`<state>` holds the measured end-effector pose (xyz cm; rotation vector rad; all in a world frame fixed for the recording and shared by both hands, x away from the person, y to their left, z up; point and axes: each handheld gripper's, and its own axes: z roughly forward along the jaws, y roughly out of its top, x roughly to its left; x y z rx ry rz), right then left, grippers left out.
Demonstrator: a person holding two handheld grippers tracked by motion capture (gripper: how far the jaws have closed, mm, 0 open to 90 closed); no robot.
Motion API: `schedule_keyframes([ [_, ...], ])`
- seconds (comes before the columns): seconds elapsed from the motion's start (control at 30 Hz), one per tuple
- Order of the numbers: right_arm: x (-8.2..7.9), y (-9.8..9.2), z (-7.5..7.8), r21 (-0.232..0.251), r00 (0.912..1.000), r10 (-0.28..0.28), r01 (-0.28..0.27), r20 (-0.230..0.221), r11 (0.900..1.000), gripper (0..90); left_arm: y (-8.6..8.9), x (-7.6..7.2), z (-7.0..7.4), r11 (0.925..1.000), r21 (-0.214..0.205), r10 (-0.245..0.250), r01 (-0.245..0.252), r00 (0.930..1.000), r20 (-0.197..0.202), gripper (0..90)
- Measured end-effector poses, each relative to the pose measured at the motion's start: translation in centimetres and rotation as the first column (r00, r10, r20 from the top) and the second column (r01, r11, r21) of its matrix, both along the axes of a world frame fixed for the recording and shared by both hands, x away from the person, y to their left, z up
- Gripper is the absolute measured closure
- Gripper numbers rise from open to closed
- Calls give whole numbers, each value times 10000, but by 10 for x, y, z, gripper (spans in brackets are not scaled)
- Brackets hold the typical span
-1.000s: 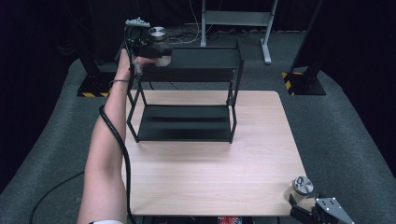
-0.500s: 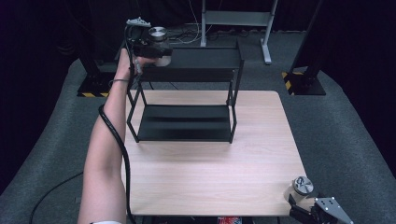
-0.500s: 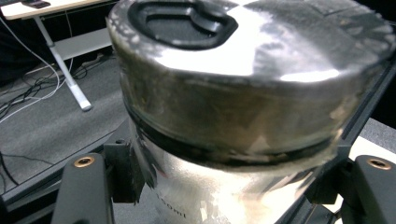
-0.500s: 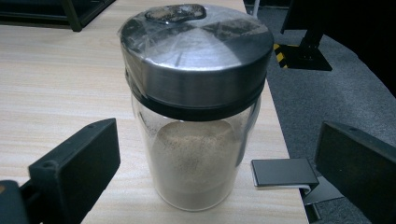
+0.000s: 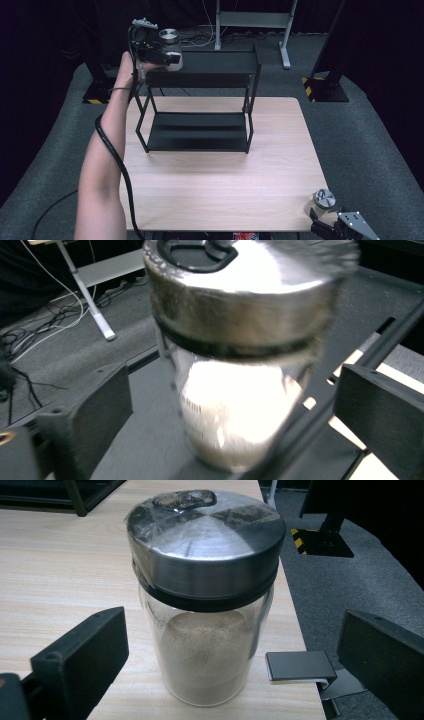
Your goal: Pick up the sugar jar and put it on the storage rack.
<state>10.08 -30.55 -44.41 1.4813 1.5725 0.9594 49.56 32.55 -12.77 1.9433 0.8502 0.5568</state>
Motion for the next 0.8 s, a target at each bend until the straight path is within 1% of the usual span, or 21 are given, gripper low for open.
schedule_keyframes([
  [0.03, 0, 0, 0, 7, 10000, 7, -7, 6, 10000, 0, 1, -2, 1, 9999, 112, -59, 59, 10000, 3, 1],
  [0.1, 0, 0, 0, -11, 10000, 14, -14, 13, 10000, 0, 0, -11, 4, 9990, 434, -42, 38, 9999, 97, 0],
  [0.13, 0, 0, 0, -4, 10000, 17, -17, 16, 10000, 0, 2, -13, 3, 9990, 428, -114, 109, 9999, 112, 0],
  [0.17, 0, 1, 0, -10, 10000, 16, -16, 17, 10000, 0, 3, -17, 3, 9979, 601, -252, 244, 9996, 125, 0],
  [0.2, 0, 1, 0, -20, 10000, 16, -16, 29, 10000, 0, 2, -22, 3, 9964, 814, -268, 250, 9994, 215, 0],
  [0.23, 0, 1, 0, -27, 10000, 27, -27, 39, 10000, 0, 3, -25, 2, 9957, 866, -344, 323, 9992, 225, 0],
  [0.27, 0, 1, 0, -10, 10000, 6, -6, 31, 10000, 0, 2, -30, 1, 9930, 1096, -479, 449, 9985, 247, 0],
  [0.3, 0, 1, 0, 5, 10000, 16, -16, 20, 10000, 0, 0, -37, -1, 9901, 1332, -506, 449, 9979, 392, 0],
  [0.33, 0, 1, 0, -5, 10000, 7, -7, 32, 10000, 0, -2, -42, -2, 9857, 1612, -578, 498, 9973, 455, 0],
  [0.37, 0, 1, 0, -9, 10000, 0, 0, 41, 10000, 0, -3, -49, -5, 9824, 1790, -635, 527, 9965, 550, 0],
  [0.4, 0, 1, 0, -6, 10000, 1, -1, 39, 10000, 0, -4, -55, -10, 9803, 1898, -680, 542, 9954, 674, 0],
  [0.5, 0, 1, -1, 6, 10000, -18, 18, 45, 10000, 0, -6, -70, -25, 9695, 2378, -798, 591, 9937, 781, 0],
  [0.53, 1, 1, -1, -6, 10000, -20, 20, 44, 10000, 0, -7, -73, -30, 9656, 2512, -875, 675, 9937, 695, 0],
  [0.6, 1, 1, -1, 15, 10000, -20, 20, 33, 10000, 0, -7, -81, -44, 9592, 2733, -949, 725, 9930, 697, 0],
  [0.63, 1, 1, -1, 15, 10000, -31, 31, 27, 10000, 0, -7, -84, -49, 9537, 2896, -1027, 808, 9928, 613, 0],
  [0.7, 1, 1, -1, 27, 10000, -24, 24, 29, 10000, 0, -9, -94, -64, 9435, 3215, -1072, 804, 9920, 664, 0],
  [0.73, 1, 1, -1, 21, 10000, -26, 26, 39, 10000, 0, -7, -96, -72, 9417, 3220, -1216, 977, 9910, 551, 0],
  [0.77, 1, 1, -2, 35, 10000, -13, 13, 65, 10000, 0, -5, -99, -80, 9435, 3140, -1265, 1064, 9910, 443, 1],
  [0.8, 0, 1, -2, 40, 10000, -9, 9, 83, 10000, 0, -5, -104, -88, 9422, 3178, -1257, 1060, 9912, 421, 1],
])
